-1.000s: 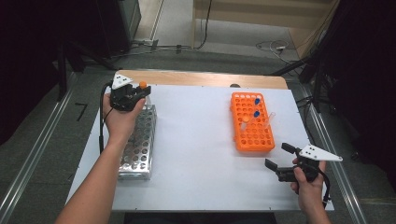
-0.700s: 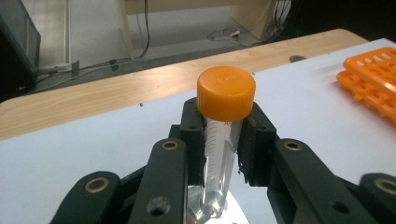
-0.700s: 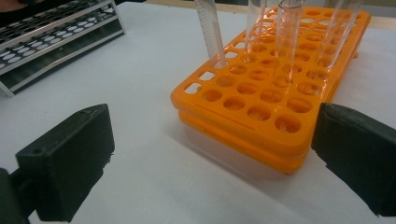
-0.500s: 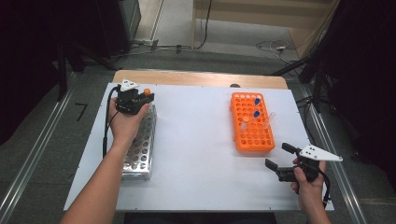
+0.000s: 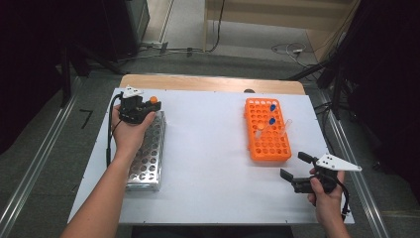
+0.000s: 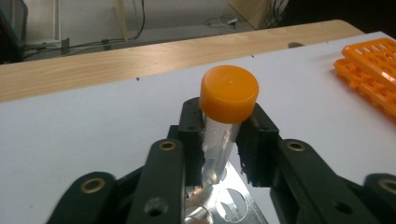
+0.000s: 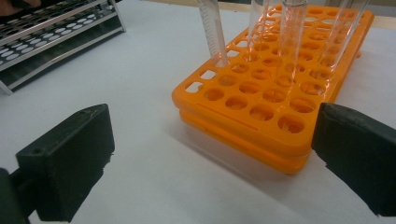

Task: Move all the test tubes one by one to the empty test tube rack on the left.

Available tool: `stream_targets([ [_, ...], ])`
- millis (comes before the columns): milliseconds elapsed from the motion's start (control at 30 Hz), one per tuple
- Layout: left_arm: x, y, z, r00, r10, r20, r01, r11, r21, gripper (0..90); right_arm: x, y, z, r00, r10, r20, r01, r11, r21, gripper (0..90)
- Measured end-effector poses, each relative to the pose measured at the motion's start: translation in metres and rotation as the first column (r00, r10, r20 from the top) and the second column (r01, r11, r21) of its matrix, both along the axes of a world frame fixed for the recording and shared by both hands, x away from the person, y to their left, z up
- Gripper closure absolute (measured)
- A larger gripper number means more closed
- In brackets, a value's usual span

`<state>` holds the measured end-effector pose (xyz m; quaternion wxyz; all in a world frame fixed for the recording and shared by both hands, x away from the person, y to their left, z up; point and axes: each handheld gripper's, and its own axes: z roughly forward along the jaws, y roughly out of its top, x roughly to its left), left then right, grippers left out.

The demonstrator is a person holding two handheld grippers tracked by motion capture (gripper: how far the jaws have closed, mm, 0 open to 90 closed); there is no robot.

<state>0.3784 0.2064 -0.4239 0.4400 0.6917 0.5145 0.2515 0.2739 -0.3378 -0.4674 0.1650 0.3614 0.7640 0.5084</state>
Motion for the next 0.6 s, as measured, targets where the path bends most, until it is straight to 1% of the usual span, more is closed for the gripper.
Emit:
stream_targets([
  [33, 0.0000, -0.0010, -0.0001, 1.0000, 0.000, 0.001, 0.000, 1.0000, 0.007, 74.1, 0.0001, 0.0003, -0.0001, 1.0000, 0.001, 0.000, -0.001, 1.0000, 0.000, 0.0],
  [233, 0.0017, -0.0050, -0.0021, 0.9999, 0.010, -0.004, -0.010, 0.9997, 0.021, 74.5, 0.0000, 0.0008, -0.0004, 1.0000, -0.001, -0.002, 0.001, 1.0000, -0.001, 0.0],
  [367, 0.0009, -0.0068, -0.0019, 0.9999, 0.015, -0.005, -0.014, 0.9990, 0.041, 74.9, 0.0000, 0.0012, -0.0006, 1.0000, 0.000, -0.002, 0.000, 1.0000, -0.006, 0.0],
  [500, 0.0005, -0.0056, -0.0008, 0.9998, 0.016, -0.008, -0.015, 0.9993, 0.034, 74.5, 0.0002, 0.0012, -0.0006, 1.0000, -0.001, -0.002, 0.001, 1.0000, -0.008, 0.0],
  [600, -0.0012, -0.0030, 0.0019, 0.9998, 0.011, 0.016, -0.012, 0.9999, 0.008, 74.0, 0.0006, 0.0005, -0.0005, 1.0000, -0.001, 0.001, 0.001, 1.0000, -0.008, 0.0],
])
